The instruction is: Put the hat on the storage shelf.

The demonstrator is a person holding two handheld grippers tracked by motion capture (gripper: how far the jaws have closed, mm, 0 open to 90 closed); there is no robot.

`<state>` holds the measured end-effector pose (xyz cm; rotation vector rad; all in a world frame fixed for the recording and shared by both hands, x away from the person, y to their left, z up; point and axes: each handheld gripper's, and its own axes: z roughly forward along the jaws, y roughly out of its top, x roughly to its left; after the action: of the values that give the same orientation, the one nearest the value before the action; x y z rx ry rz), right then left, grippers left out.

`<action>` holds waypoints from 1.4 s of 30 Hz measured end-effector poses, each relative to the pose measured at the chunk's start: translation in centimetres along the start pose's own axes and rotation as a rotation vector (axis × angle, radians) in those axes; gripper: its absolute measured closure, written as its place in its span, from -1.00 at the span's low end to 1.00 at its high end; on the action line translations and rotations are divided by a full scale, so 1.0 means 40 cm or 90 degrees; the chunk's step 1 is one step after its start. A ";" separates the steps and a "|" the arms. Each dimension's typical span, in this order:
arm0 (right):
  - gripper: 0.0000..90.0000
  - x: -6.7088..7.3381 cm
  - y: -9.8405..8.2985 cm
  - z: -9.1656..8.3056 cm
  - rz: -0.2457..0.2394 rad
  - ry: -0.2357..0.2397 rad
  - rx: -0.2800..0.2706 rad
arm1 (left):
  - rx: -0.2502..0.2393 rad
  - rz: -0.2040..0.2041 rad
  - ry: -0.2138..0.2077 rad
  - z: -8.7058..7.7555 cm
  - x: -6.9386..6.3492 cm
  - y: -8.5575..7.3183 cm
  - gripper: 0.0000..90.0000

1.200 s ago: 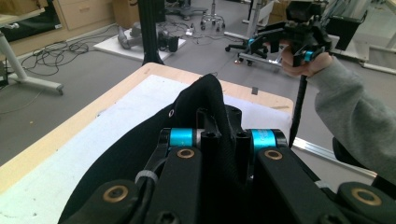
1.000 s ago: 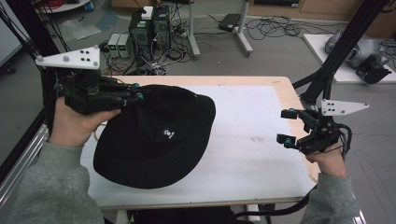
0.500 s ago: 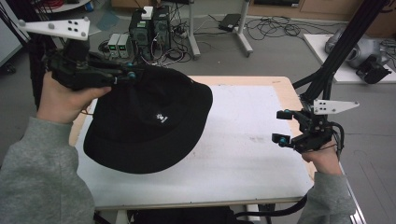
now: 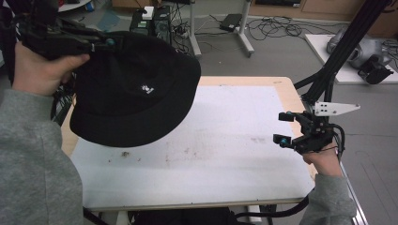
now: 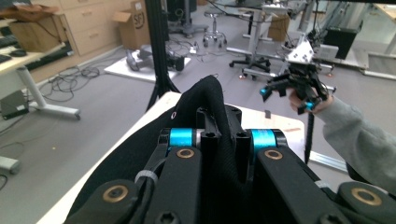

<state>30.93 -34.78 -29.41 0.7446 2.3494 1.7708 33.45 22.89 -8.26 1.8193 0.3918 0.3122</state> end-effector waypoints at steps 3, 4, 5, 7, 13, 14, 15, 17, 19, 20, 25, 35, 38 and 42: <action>-0.96 0.005 -0.007 0.000 0.001 -0.005 0.012 | -0.008 -0.006 0.005 -0.023 0.049 -0.002 0.92; -0.96 0.006 -0.007 -0.001 0.004 -0.005 0.010 | -0.010 -0.010 0.008 -0.029 0.062 -0.005 0.92; -0.96 0.006 -0.007 -0.001 0.004 -0.005 0.010 | -0.010 -0.010 0.008 -0.029 0.062 -0.005 0.92; -0.96 0.012 -0.007 -0.003 0.003 -0.007 -0.001 | -0.014 -0.019 0.020 -0.043 0.086 -0.012 0.92; -0.96 0.012 -0.015 0.018 0.002 -0.007 -0.003 | -0.029 -0.032 0.057 -0.095 0.154 -0.038 0.91; -0.96 0.012 -0.015 0.018 0.002 -0.007 -0.003 | -0.029 -0.032 0.057 -0.095 0.154 -0.038 0.91; -0.96 0.009 -0.016 0.024 0.005 -0.006 0.000 | -0.030 -0.033 0.065 -0.104 0.162 -0.043 0.91; -0.96 0.009 -0.016 0.024 0.010 -0.005 0.005 | -0.032 -0.039 0.077 -0.120 0.177 -0.052 0.91; -0.96 0.007 -0.016 0.025 0.010 -0.005 0.004 | -0.035 -0.037 0.110 -0.148 0.198 -0.066 0.91; -0.96 0.006 -0.016 0.024 0.009 -0.005 0.002 | -0.035 -0.037 0.110 -0.148 0.198 -0.066 0.91; -0.96 0.001 -0.016 0.021 0.015 -0.009 -0.004 | -0.033 -0.048 0.128 -0.178 0.229 -0.090 0.92; -0.96 0.000 -0.017 0.011 0.019 -0.009 -0.013 | -0.025 -0.071 0.138 -0.181 0.255 -0.133 0.91; -0.96 0.001 -0.017 0.011 0.018 -0.007 -0.012 | -0.021 -0.078 0.150 -0.178 0.261 -0.150 0.91; -0.96 -0.001 -0.017 0.014 0.020 -0.005 -0.009 | -0.029 -0.086 0.162 -0.182 0.266 -0.183 0.91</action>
<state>30.95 -34.45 -30.24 0.7898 2.3300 1.7922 39.38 35.58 -13.17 1.7040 0.6771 0.4562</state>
